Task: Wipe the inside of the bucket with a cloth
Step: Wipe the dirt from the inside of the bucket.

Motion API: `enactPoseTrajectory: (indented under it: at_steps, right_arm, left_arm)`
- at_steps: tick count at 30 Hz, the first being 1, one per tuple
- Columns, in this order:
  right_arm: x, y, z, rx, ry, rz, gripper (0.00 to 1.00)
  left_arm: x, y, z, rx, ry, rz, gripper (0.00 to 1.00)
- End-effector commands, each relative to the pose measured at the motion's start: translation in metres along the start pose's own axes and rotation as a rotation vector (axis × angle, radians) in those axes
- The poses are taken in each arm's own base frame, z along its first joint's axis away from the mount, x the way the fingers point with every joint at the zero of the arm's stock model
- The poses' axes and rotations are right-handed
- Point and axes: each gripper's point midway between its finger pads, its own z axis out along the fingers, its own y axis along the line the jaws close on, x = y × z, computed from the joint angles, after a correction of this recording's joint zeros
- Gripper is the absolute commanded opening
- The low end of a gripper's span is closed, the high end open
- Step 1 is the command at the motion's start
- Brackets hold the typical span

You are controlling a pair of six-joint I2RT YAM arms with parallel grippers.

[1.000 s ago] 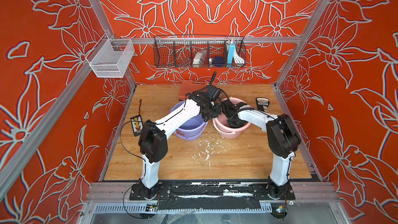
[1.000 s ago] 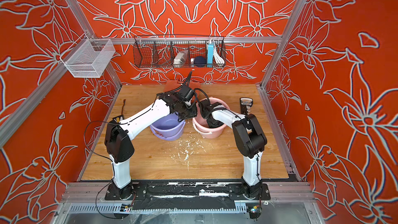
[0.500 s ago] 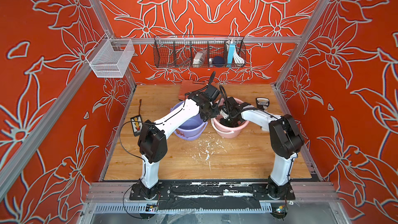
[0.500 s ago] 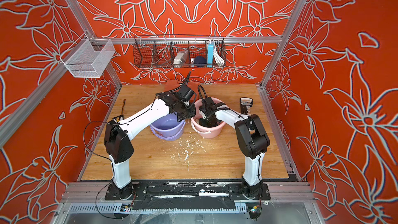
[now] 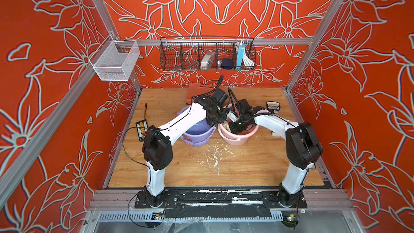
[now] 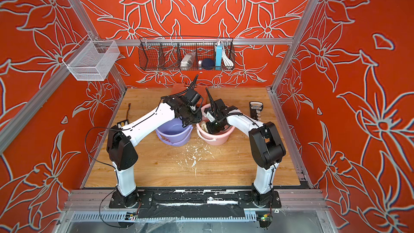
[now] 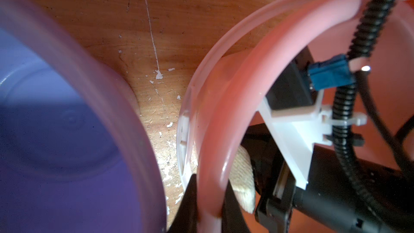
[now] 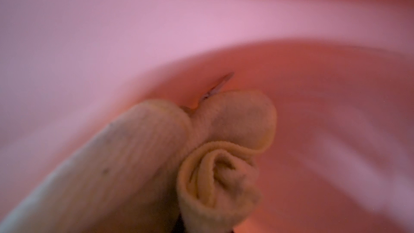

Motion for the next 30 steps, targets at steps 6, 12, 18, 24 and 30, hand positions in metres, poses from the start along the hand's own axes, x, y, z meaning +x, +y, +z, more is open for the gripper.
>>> enactPoseTrajectory:
  at_steps: [6, 12, 18, 24, 30]
  right_arm:
    - [-0.075, -0.013, -0.034, 0.161, -0.439, 0.034, 0.00]
    - [-0.077, -0.029, -0.053, 0.250, -0.590, 0.120, 0.00]
    - [-0.065, -0.056, -0.060, 0.379, -0.630, 0.247, 0.00]
    - [-0.060, -0.069, -0.089, 0.506, -0.767, 0.323, 0.00]
    - [-0.073, -0.047, -0.077, 0.405, -0.684, 0.229, 0.00]
  left_arm:
    - [0.034, -0.016, -0.002, 0.070, 0.110, 0.079, 0.00]
    - [0.035, -0.018, -0.002, 0.080, 0.117, 0.073, 0.00]
    - [0.037, -0.019, 0.001, 0.084, 0.128, 0.073, 0.00]
    - [0.039, -0.018, 0.002, 0.083, 0.131, 0.071, 0.00]
    - [0.039, -0.020, 0.004, 0.077, 0.134, 0.080, 0.00]
